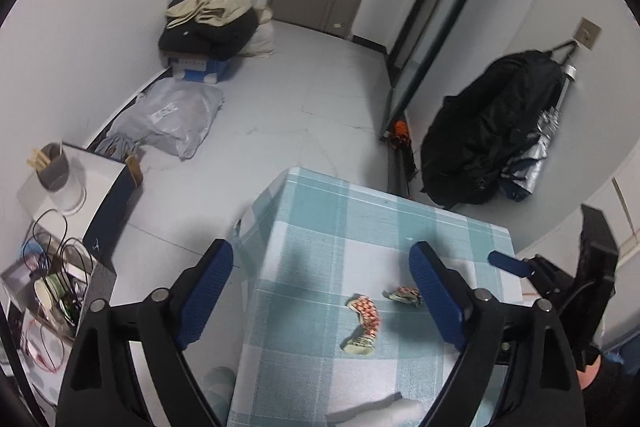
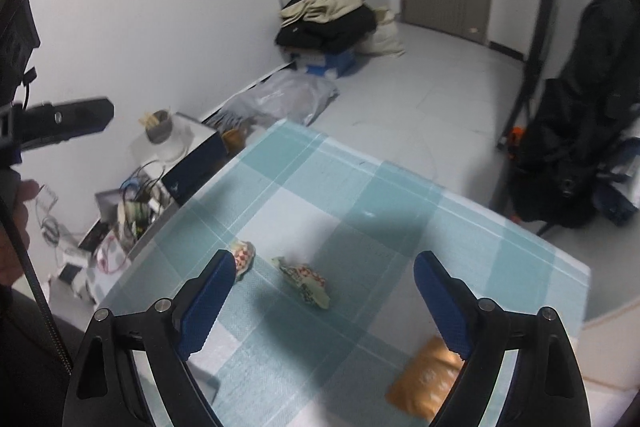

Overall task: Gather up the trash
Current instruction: 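Move both open grippers back over the red-and-white wrappers on the table, then close the right gripper on the red-and-white checked wrapper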

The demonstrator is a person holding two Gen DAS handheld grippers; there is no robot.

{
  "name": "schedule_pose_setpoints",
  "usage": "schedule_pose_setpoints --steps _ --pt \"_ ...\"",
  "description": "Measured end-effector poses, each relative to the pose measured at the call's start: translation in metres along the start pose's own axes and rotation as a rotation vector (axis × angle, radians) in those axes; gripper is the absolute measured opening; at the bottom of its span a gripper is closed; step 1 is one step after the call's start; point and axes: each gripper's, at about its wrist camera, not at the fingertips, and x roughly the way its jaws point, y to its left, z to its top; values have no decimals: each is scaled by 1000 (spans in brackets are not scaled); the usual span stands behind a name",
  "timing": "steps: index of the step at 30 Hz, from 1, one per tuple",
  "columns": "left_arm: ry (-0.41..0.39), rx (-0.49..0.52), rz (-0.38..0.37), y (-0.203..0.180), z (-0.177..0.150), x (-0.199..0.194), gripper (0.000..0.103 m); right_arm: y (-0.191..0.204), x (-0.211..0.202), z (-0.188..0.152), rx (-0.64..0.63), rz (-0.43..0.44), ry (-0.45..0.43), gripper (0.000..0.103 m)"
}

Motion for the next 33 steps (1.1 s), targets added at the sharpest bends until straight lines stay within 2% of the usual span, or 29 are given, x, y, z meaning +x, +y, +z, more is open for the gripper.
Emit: schedule_pose_setpoints --steps 4,6,10,12,17,20,22,26,30,33 --pt "14 -23 21 8 4 8 89 0 24 1 -13 48 41 86" --pt "24 -33 34 11 4 11 89 -2 33 -2 -10 65 71 80" --pt "38 -44 52 14 4 16 89 -2 46 -10 -13 87 126 77" --pt "50 -54 53 14 3 19 89 1 50 -14 -25 76 146 76" --pt "70 -48 58 12 3 24 89 11 62 -19 -52 43 184 61" --pt "83 -31 74 10 4 28 89 19 64 -21 -84 17 177 59" --pt "92 -42 77 12 4 30 89 22 65 -21 -95 8 179 54" --pt "104 -57 85 15 4 34 89 20 64 -19 -96 -1 183 31" --pt "115 -50 91 10 2 38 89 16 61 -20 -81 -6 180 21" --pt "129 -39 96 8 0 42 89 12 57 -19 -73 1 177 21"
